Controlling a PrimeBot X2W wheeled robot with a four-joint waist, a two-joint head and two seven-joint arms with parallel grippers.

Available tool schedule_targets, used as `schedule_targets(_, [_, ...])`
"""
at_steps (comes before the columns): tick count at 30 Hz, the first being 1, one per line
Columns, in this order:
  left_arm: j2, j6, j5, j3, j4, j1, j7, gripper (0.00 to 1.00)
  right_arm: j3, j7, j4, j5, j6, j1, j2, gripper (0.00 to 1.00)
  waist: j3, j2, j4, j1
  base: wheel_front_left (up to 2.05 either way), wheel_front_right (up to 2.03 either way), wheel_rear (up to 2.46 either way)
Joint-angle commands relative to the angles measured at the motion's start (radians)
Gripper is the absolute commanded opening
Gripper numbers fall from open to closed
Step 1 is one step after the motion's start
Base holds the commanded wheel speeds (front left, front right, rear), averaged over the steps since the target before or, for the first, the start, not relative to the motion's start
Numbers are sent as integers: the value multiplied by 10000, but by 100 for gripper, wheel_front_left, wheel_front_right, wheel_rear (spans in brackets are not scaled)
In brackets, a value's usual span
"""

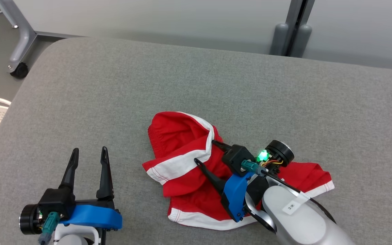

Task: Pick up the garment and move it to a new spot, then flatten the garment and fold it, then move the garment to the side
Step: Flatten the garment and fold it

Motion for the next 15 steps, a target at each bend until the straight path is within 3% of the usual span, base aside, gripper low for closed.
schedule_targets(1, [-18,18,-76,-4,-41,-207,-22,100,70,7,231,119,1,-213,35,100,135,-1,110,0,0,0,0])
schedule_targets(6, [-25,93,-167,-182,-57,-371,-24,100,441,-80,1332,400,1,-560,195,100,415,-1,259,0,0,0,0])
schedule_targets(7, [-27,120,-196,-215,-57,-400,-24,100,513,-111,1528,504,1,-619,214,77,438,-1,270,0,0,0,0])
schedule_targets(8, [-29,154,-236,-245,-57,-410,-24,100,562,-191,1703,643,1,-689,233,6,458,-1,278,0,0,0,0])
schedule_targets(9, [-30,179,-245,-269,-45,-413,-22,100,614,-253,1887,732,1,-772,242,0,473,-1,286,0,0,0,0])
schedule_targets(15, [-29,288,-300,-251,-7,-366,-22,100,467,-948,2709,1182,1,-1358,242,0,398,-1,140,0,0,0,0])
